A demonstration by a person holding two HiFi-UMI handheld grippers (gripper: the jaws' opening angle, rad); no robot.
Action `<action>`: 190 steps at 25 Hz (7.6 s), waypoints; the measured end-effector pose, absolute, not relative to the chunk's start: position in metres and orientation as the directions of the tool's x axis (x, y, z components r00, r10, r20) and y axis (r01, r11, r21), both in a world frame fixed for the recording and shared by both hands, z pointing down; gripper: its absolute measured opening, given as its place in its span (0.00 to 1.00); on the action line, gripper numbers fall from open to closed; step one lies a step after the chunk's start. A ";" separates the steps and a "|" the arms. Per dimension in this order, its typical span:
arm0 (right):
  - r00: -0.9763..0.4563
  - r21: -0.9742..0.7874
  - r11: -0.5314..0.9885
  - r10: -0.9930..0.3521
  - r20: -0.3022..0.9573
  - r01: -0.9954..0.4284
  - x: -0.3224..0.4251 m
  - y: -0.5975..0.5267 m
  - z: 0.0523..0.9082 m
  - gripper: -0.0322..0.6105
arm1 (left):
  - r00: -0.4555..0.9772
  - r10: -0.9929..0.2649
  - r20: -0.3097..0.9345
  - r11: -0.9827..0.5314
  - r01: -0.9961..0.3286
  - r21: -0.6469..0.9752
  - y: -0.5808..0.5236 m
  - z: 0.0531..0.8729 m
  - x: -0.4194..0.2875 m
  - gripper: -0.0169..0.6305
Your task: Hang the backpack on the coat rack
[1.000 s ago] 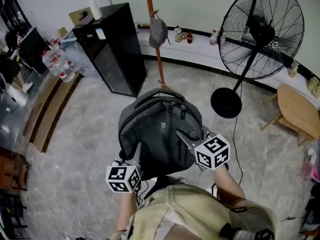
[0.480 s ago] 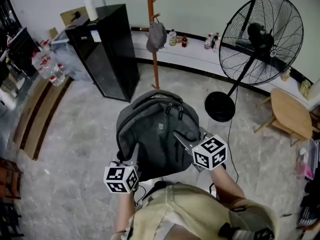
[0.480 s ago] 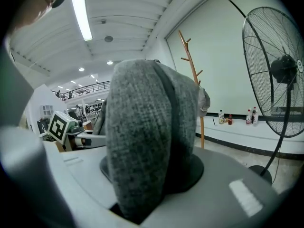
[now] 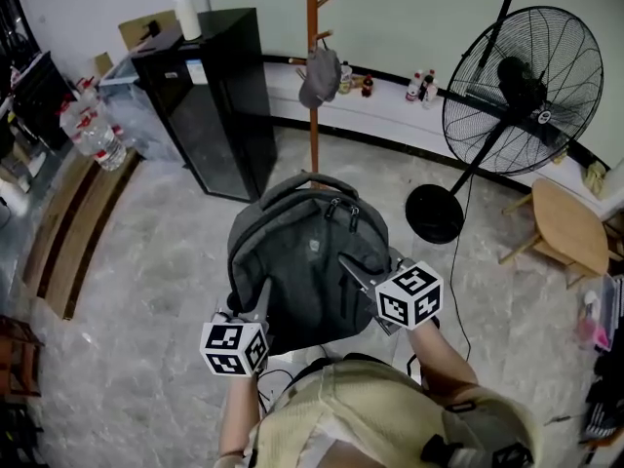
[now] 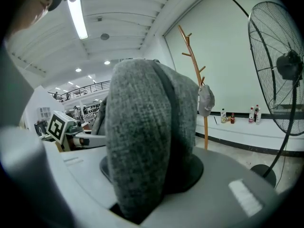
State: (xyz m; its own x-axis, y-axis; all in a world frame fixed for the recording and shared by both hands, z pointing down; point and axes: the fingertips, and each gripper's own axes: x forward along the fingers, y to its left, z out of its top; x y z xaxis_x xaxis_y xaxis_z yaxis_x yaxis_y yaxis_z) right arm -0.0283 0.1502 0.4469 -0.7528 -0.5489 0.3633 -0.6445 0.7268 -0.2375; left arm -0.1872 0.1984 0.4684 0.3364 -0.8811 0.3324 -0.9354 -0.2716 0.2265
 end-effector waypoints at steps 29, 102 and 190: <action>-0.740 -0.182 0.731 -0.581 0.340 -0.658 -0.006 -0.072 0.436 0.24 | 0.355 -0.873 0.334 -0.292 -0.930 0.224 -0.019 0.460 -0.163 0.20; -0.710 -0.293 0.667 -0.522 0.473 -0.685 0.024 -0.385 0.431 0.24 | 0.457 -0.787 0.414 -0.394 -0.889 0.233 -0.326 0.447 -0.125 0.20; -0.541 -0.021 0.586 -0.732 0.415 -0.810 0.047 -0.461 0.498 0.46 | 0.416 -0.847 0.330 -0.380 -0.909 0.172 -0.401 0.518 -0.168 0.37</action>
